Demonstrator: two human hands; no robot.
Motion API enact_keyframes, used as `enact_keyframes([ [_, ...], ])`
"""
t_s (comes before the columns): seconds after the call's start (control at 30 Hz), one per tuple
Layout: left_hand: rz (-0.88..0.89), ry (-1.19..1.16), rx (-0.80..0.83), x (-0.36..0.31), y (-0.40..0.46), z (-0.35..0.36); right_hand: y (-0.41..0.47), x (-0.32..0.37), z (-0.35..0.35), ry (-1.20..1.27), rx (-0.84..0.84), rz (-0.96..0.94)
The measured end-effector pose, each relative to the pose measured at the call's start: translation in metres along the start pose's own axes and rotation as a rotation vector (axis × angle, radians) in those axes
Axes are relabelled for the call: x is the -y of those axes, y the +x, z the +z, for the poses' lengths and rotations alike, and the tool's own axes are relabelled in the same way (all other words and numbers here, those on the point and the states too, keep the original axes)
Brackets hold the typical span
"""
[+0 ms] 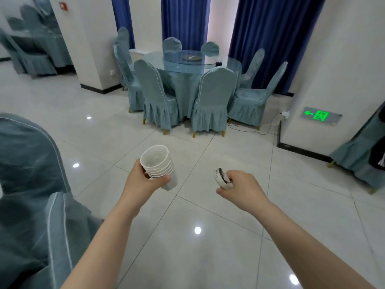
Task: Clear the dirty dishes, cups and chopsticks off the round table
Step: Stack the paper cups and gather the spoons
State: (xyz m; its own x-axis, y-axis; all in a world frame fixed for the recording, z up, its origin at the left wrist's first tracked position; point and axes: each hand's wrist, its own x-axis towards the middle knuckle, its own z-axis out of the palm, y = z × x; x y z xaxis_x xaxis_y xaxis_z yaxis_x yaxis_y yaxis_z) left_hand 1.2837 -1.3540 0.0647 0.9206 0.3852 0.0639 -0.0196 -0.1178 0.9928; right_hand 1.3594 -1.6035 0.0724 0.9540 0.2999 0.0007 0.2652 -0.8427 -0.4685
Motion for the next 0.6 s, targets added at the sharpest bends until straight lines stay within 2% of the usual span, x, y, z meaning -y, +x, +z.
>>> enact_keyframes([
  [0.33,-0.016,-0.061,-0.070,0.024,0.134,0.047,0.159,-0.029,-0.010,-0.080,0.096,-0.073],
  [0.47,-0.001,-0.072,-0.102,0.019,0.181,0.047,0.221,-0.025,-0.015,-0.084,0.082,-0.097],
  [0.6,-0.009,-0.059,-0.173,0.017,0.215,0.032,0.275,-0.009,-0.004,-0.080,0.155,-0.161],
])
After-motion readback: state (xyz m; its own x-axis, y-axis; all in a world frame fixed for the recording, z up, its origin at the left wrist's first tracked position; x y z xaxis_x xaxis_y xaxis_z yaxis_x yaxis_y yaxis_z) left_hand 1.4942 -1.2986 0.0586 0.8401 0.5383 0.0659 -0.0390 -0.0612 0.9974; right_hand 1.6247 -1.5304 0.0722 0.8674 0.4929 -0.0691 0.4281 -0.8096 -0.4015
